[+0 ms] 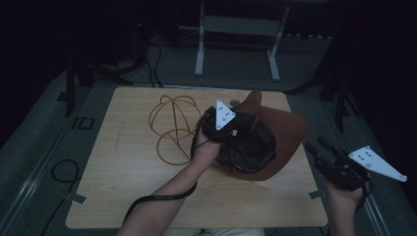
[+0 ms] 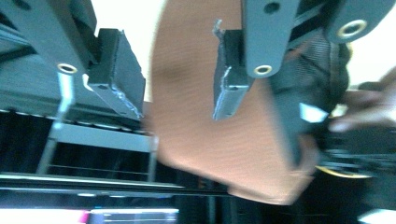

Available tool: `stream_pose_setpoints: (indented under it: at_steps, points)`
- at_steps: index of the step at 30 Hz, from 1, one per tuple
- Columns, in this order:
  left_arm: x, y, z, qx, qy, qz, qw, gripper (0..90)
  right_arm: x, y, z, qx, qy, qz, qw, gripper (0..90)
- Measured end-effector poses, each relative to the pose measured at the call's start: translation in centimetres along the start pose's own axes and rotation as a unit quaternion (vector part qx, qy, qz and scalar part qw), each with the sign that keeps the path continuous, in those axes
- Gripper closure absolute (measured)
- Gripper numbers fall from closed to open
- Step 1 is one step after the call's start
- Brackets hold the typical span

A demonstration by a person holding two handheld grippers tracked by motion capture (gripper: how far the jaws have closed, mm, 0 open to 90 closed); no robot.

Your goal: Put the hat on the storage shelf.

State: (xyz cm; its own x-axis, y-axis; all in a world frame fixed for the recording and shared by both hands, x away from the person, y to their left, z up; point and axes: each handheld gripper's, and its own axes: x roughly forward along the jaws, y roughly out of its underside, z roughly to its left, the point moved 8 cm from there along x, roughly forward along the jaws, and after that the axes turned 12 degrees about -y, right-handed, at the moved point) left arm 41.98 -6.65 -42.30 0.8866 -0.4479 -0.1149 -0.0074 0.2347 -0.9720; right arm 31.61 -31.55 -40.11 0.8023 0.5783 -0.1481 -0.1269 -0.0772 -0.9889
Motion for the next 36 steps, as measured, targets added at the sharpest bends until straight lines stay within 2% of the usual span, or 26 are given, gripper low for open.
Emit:
stream_pose_setpoints:
  at_steps: [3,4,5,6,7,8,9,10,11,12,13,16,18,19,20,21,22,24,26,27,28,29,30,31,34,36]
  points:
    - [-0.4,-0.2,-0.1,-0.001,0.022,-0.017,0.9996,87.4,-0.4,0.8,-2.0,0.005,0.022,0.013,0.9997,55.9]
    - [-0.6,-0.4,-0.2,-0.008,0.040,-0.032,0.9986,87.4,-0.4,1.1,-2.3,0.008,0.022,0.017,0.9996,55.9]
    - [-0.8,-0.5,-0.2,-0.005,0.044,-0.039,0.9983,87.4,-0.3,1.5,-2.6,0.012,0.018,0.021,0.9996,55.9]
    - [-1.1,-0.8,-0.3,-0.014,0.068,-0.053,0.9961,87.4,-0.3,1.7,-2.8,0.013,0.016,0.023,0.9995,55.9]
    - [-1.3,-1.1,-0.4,-0.017,0.082,-0.065,0.9944,87.4,0.0,2.2,-3.1,0.019,0.011,0.030,0.9993,55.7]
    - [-1.3,-1.1,-0.4,-0.017,0.082,-0.065,0.9944,87.3,0.0,2.2,-3.1,0.019,0.011,0.030,0.9993,55.7]
    - [-1.8,-1.7,-0.7,-0.029,0.114,-0.088,0.9892,87.3,0.1,2.4,-3.2,0.024,0.005,0.032,0.9992,55.6]
    - [-2.1,-1.9,-0.8,-0.028,0.123,-0.099,0.9870,87.3,0.9,3.4,-3.7,0.031,0.004,0.052,0.9982,55.5]
    - [-2.2,-2.0,-0.8,-0.029,0.128,-0.104,0.9859,87.3,1.2,3.8,-3.7,0.034,0.000,0.056,0.9979,55.4]
    - [-2.4,-2.3,-1.0,-0.038,0.143,-0.110,0.9828,87.3,1.3,3.9,-3.8,0.037,-0.002,0.056,0.9977,55.4]
    - [-2.5,-2.4,-1.0,-0.039,0.147,-0.116,0.9815,87.3,1.6,4.2,-3.7,0.039,-0.008,0.060,0.9974,55.4]
    - [-2.9,-2.8,-1.1,-0.043,0.167,-0.134,0.9758,87.3,1.9,4.2,-3.0,0.036,-0.019,0.060,0.9974,55.2]
    - [-3.3,-3.0,-1.1,-0.050,0.198,-0.147,0.9678,87.3,2.2,4.1,-2.3,0.030,-0.031,0.058,0.9974,54.8]
    - [-3.4,-3.0,-1.2,-0.051,0.206,-0.149,0.9659,87.2,2.3,4.0,-1.8,0.025,-0.040,0.058,0.9972,54.2]
    - [-3.5,-3.0,-1.3,-0.049,0.221,-0.152,0.9622,87.2,2.4,3.9,-1.5,0.023,-0.046,0.056,0.9971,53.8]
    - [-3.6,-3.0,-1.4,-0.047,0.225,-0.155,0.9607,87.2,2.5,3.7,-1.0,0.019,-0.055,0.053,0.9969,53.8]
    - [-3.7,-3.1,-1.5,-0.049,0.237,-0.156,0.9577,87.2,2.6,3.6,-0.5,0.014,-0.066,0.053,0.9963,53.4]
    - [-3.9,-3.1,-1.7,-0.043,0.244,-0.158,0.9559,87.2,2.8,3.3,0.5,0.011,-0.089,0.047,0.9949,52.5]
    - [-3.9,-3.1,-1.8,-0.041,0.246,-0.157,0.9555,87.2,3.1,3.0,1.5,0.008,-0.119,0.038,0.9921,50.2]
    - [-4.0,-3.2,-2.1,-0.037,0.243,-0.160,0.9560,87.3,3.4,2.8,2.3,0.001,-0.136,0.035,0.9901,48.2]
    - [-4.0,-3.3,-2.3,-0.031,0.236,-0.160,0.9581,87.3,3.5,2.8,2.8,-0.004,-0.149,0.032,0.9883,47.0]
    - [-4.0,-3.3,-2.3,-0.030,0.234,-0.160,0.9587,87.3,3.6,2.7,3.4,-0.010,-0.164,0.030,0.9859,45.6]
    - [-4.1,-3.3,-2.5,-0.028,0.236,-0.161,0.9580,87.3,3.8,2.6,3.7,-0.012,-0.172,0.029,0.9846,44.0]
    - [-4.1,-3.3,-2.6,-0.024,0.232,-0.161,0.9590,87.2,4.0,2.6,4.2,-0.017,-0.186,0.028,0.9819,42.6]
    - [-4.1,-3.3,-3.0,-0.015,0.229,-0.160,0.9600,87.3,4.6,2.7,5.4,-0.035,-0.214,0.033,0.9758,40.9]
    - [-4.2,-3.3,-3.5,-0.009,0.235,-0.158,0.9590,87.3,5.0,2.7,6.1,-0.046,-0.229,0.033,0.9718,40.6]
